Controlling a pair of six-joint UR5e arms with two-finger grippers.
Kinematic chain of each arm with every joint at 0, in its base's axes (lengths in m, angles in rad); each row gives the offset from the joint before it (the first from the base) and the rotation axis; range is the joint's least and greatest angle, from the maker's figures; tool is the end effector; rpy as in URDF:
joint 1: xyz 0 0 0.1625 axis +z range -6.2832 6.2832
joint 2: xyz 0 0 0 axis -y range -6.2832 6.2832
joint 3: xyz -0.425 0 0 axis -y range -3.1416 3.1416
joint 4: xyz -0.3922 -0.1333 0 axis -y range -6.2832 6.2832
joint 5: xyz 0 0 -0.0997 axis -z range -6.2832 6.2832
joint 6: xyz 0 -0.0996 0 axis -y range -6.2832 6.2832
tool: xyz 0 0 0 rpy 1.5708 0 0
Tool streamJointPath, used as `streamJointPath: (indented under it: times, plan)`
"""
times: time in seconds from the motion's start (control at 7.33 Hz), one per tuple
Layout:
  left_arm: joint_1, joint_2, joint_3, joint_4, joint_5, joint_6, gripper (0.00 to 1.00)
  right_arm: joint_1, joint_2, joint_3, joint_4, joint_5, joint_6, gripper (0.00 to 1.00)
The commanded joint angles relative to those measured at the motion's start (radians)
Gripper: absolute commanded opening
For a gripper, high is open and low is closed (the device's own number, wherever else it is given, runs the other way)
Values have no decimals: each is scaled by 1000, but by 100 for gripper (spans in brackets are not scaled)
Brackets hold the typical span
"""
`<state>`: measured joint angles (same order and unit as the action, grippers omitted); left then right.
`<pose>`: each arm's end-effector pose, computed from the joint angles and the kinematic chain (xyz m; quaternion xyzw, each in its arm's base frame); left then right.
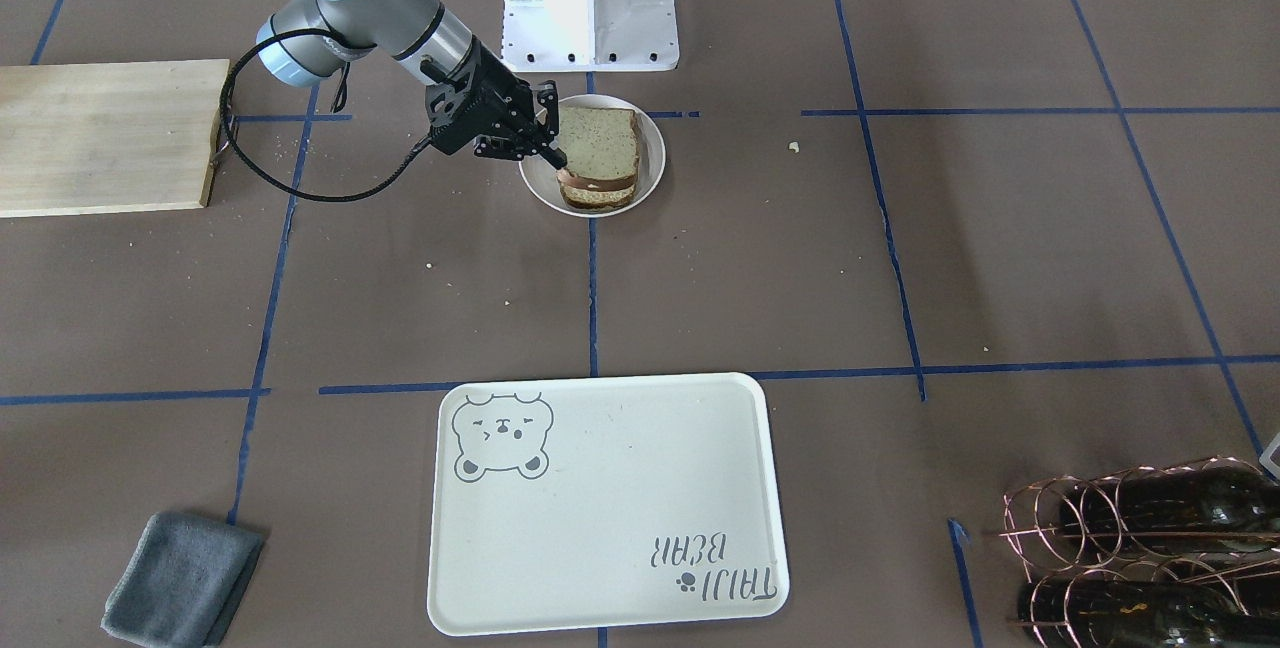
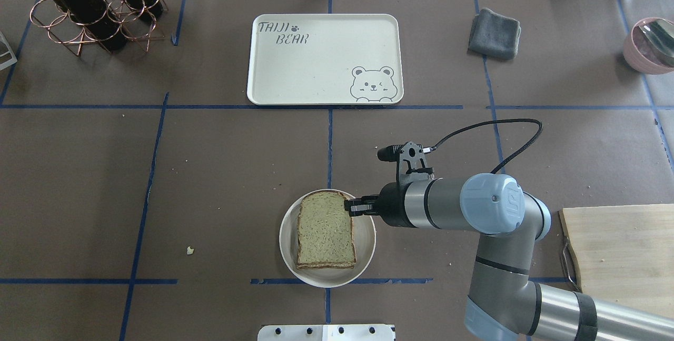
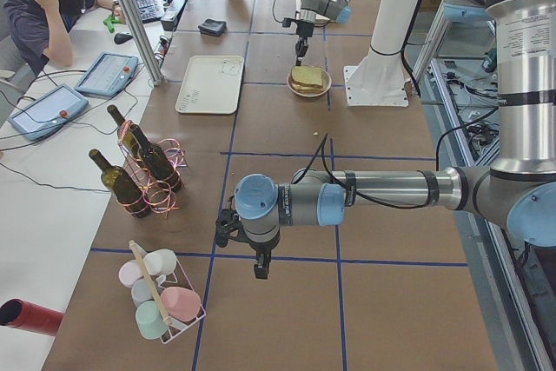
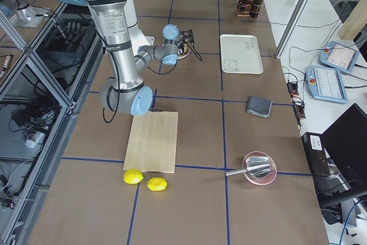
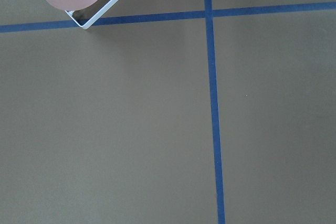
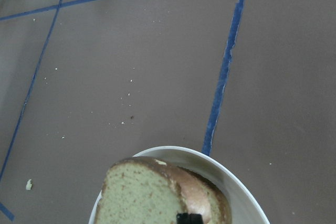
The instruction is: Make sandwich and place on tray
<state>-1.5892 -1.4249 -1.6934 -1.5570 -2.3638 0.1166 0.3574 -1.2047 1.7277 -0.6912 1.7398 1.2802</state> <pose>-0.0702 -0.4261 0.6657 0.0090 0.3864 0.0381 0.9215 -0.5264 -0.3210 0.2816 0.1435 -0.6300 -0.0290 0.7627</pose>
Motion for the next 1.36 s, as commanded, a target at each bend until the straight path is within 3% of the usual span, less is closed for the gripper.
streamJointPath:
  times: [0.0,0.14,0.27,0.55,0.82,1.23]
  plan:
    - [0,0,3,0,0,0,100,-2,-1,-10,-2,-26,14,33]
    - [0,0,6,0,-2,0,100,-2,7,-4,-23,-54,15,91]
    - [2,0,8,0,0,0,100,0,7,13,-59,-60,15,100]
    - [2,-3,1,0,-2,0,100,82,10,108,-279,-2,7,100]
    - [2,-9,-28,-3,0,2,100,251,7,156,-497,180,-42,100]
    - [6,-22,-72,-2,3,2,100,414,-2,197,-805,280,-389,100]
